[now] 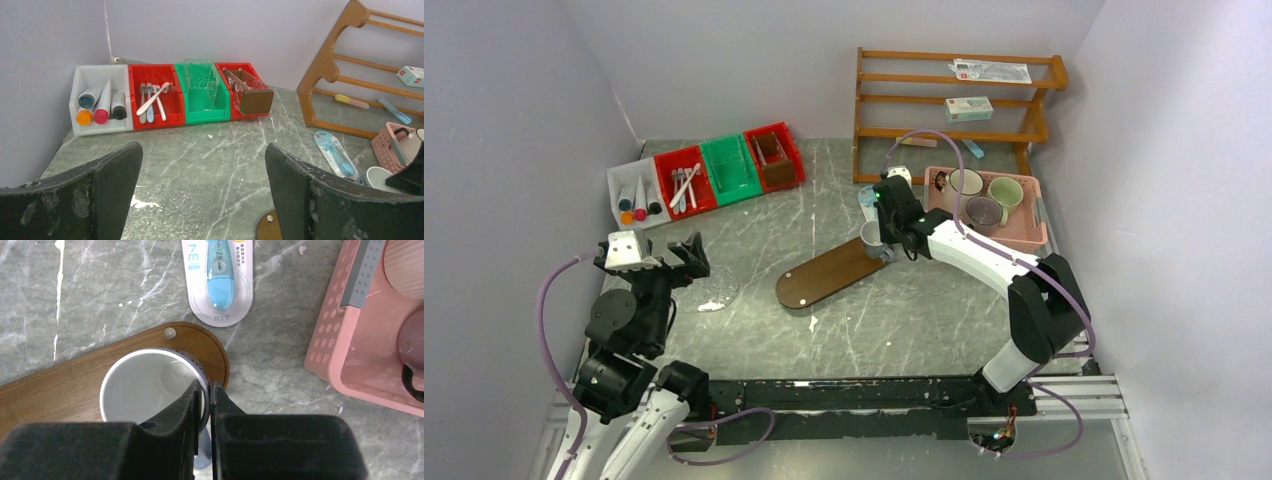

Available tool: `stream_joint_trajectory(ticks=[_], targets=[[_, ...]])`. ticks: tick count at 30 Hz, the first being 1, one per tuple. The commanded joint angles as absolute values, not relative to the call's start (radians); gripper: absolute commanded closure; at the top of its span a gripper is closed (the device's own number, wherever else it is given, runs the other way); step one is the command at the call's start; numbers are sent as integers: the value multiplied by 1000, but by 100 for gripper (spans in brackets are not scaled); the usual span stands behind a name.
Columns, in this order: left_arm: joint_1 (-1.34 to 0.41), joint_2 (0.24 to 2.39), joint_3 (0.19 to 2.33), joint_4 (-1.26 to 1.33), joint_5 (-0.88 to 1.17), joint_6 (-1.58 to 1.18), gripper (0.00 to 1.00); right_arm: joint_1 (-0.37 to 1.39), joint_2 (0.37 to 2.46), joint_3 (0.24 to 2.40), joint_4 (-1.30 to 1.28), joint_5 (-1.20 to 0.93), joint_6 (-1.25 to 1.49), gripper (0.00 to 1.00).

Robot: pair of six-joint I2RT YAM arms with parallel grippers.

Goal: Prepare toiletry sets of a toothbrush and toothpaste on the tray
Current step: Place the cup on the tray.

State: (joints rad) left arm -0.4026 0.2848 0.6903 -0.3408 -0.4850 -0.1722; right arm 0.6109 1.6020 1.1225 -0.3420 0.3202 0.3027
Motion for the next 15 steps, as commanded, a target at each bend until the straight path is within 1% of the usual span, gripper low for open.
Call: stream_joint_trajectory(ticks=[1,8,15], targets=[[-397,292,684,-324,-471,-165,3,612,1612,1119,-337,336,339,89],[-397,297,684,-324,-470,-165,3,610,1580,1116,-336,329,372,87],[-397,298,684,-325,-471,-166,3,609,1556,1102,-325,327,391,76]])
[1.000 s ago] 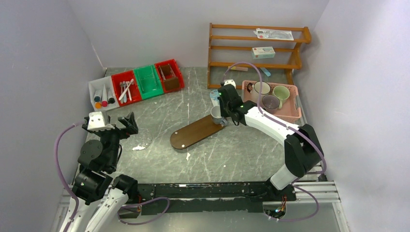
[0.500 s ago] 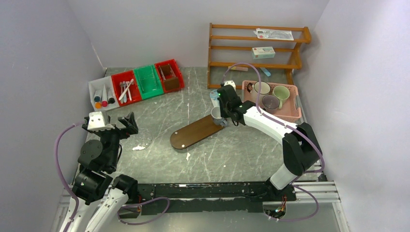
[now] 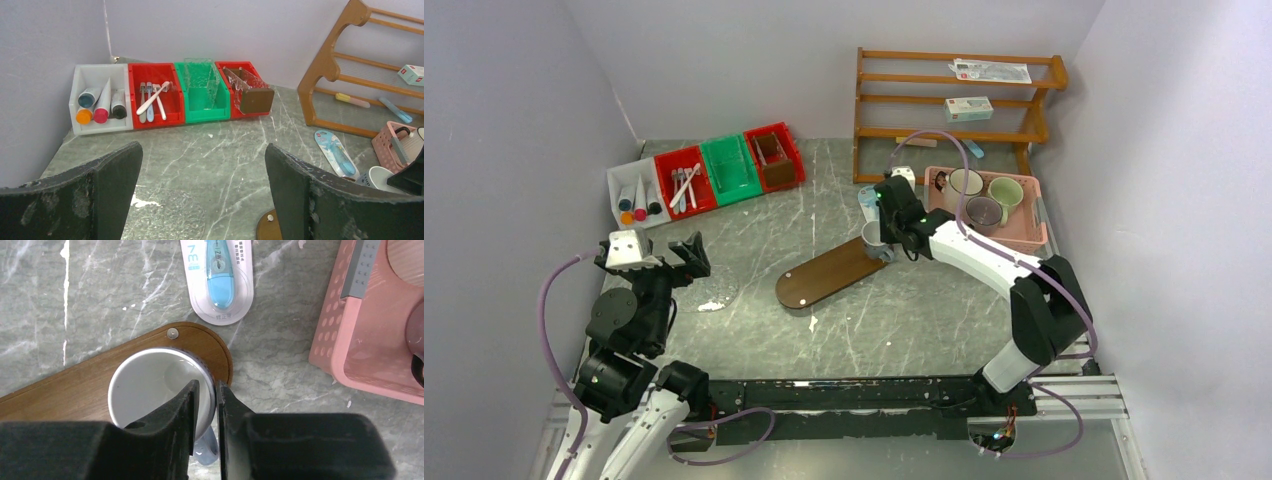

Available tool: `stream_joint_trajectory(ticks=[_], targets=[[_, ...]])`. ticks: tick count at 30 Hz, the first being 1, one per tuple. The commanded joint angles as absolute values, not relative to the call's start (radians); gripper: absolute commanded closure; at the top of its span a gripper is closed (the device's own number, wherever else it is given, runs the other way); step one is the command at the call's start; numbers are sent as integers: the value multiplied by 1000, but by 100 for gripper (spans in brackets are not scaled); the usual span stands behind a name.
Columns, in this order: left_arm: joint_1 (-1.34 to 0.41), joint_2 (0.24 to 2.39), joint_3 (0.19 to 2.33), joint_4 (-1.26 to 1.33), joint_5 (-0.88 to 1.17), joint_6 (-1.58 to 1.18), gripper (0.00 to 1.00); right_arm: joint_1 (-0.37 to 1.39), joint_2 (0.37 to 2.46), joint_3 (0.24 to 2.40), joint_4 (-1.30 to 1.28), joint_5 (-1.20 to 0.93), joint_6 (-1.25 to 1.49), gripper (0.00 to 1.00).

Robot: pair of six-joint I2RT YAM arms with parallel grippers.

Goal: Prepare toiletry sets of a toothbrush and toothpaste on the tray
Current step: Place the cup on the tray.

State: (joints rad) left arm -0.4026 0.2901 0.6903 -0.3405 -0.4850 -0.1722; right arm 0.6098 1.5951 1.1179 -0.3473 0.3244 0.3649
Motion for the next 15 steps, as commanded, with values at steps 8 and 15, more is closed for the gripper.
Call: stream_joint_trajectory(ticks=[8,15], targets=[[-397,297,685,-325,-472,-166,3,608,1482,1097,-322,326,387,59],[-396,327,694,-334,-467,-173,3,608,1319,1026,-298,390,360,39]])
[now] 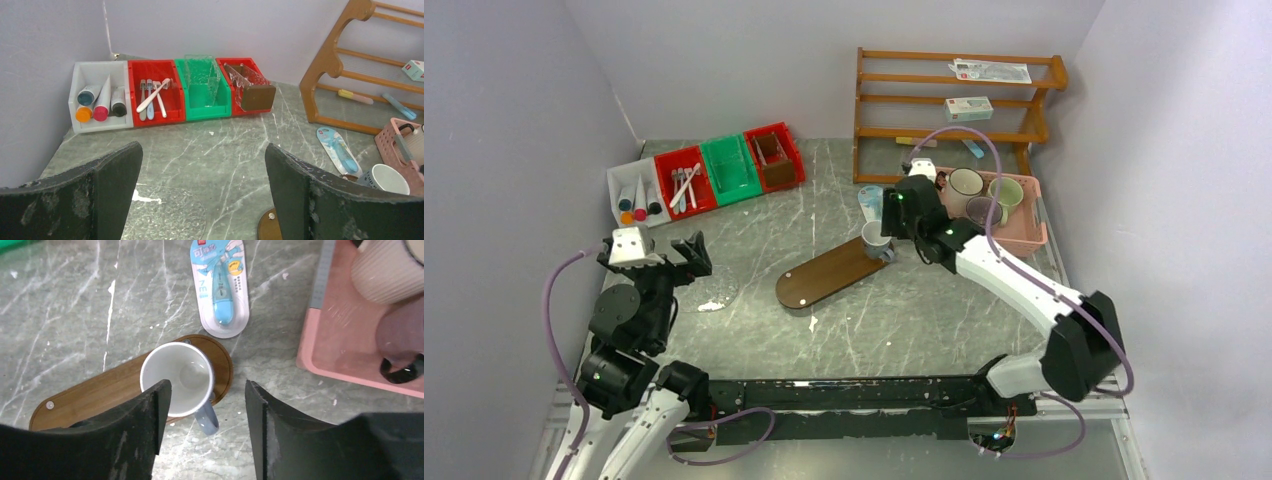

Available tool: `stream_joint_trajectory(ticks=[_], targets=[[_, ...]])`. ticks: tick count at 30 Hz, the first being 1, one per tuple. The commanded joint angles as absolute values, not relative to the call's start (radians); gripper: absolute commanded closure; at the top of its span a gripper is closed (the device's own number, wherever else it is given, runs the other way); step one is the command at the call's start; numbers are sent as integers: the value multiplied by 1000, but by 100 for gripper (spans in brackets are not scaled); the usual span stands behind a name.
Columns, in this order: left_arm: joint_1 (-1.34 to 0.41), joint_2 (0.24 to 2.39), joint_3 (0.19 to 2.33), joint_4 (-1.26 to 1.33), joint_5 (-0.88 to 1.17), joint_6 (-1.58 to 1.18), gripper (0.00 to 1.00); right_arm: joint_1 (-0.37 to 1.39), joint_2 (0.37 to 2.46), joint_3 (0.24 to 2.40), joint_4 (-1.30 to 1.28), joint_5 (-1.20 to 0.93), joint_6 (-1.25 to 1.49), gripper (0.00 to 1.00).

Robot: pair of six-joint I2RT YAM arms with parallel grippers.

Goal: Prepare toiletry sets of a toothbrush and toothpaste on the tray
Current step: Place the cup on the tray.

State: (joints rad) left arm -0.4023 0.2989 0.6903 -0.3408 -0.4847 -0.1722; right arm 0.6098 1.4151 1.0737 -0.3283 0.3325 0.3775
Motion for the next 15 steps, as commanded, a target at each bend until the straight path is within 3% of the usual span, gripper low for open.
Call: stream_joint_trajectory(ticks=[1,11,15], targets=[[-396,335,697,-338,-466,-178,3,607,1292,1012,-294,404,352,36],[-396,562,801,-384,-460,-233,3,605,983,856,-244,497,285,6],[-396,732,868,-394,-444,-253,3,605,852,781,-207,534,280,0]])
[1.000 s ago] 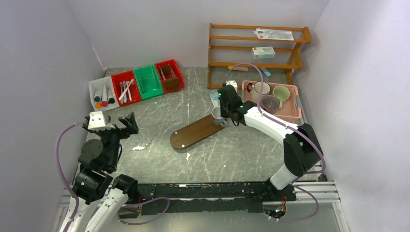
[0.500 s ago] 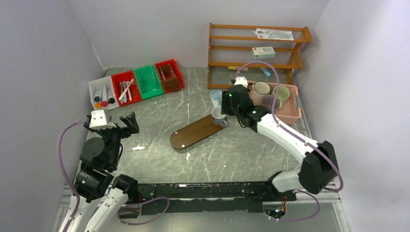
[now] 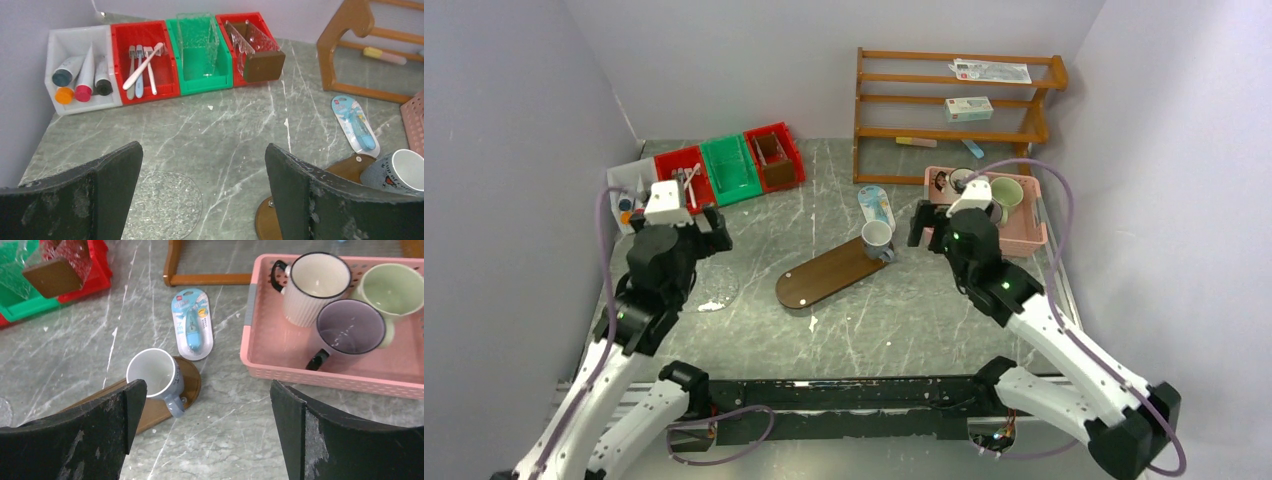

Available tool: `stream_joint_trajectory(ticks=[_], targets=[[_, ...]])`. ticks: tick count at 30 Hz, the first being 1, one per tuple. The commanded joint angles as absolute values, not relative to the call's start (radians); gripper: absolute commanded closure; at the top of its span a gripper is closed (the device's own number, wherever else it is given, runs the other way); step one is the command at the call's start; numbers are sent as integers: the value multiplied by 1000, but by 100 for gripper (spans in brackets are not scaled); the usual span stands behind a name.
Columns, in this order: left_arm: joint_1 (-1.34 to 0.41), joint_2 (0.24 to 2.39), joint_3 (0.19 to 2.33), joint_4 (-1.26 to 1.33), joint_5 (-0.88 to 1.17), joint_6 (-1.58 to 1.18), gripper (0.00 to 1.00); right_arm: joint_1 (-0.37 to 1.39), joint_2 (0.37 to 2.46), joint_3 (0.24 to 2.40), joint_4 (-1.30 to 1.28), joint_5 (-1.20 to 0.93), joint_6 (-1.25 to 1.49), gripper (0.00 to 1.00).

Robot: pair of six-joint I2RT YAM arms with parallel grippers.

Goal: Prepare toiletry sets of a toothbrush and toothpaste on the tray
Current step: Place the cup on the tray, then pick up the toothpaste holder from the storage box.

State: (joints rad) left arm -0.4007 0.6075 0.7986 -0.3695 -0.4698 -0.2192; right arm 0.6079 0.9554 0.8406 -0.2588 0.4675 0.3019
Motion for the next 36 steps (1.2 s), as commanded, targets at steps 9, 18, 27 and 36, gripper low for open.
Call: stream_joint_trajectory(ticks=[9,18,27,36], targets=[[-394,1121,1024,-380,-389,-361,11,605,670,677,-176,555,312,0],[-349,1449,1278,-367,-377,-379,13,606,642,656,-163,520,309,0],[-220,1737,1494,-357,-267,-363,16,606,625,650,-160,519,305,0],[-157,1985,1727,-387,-228,-350,26,607,630,648,-160,526,301,0]])
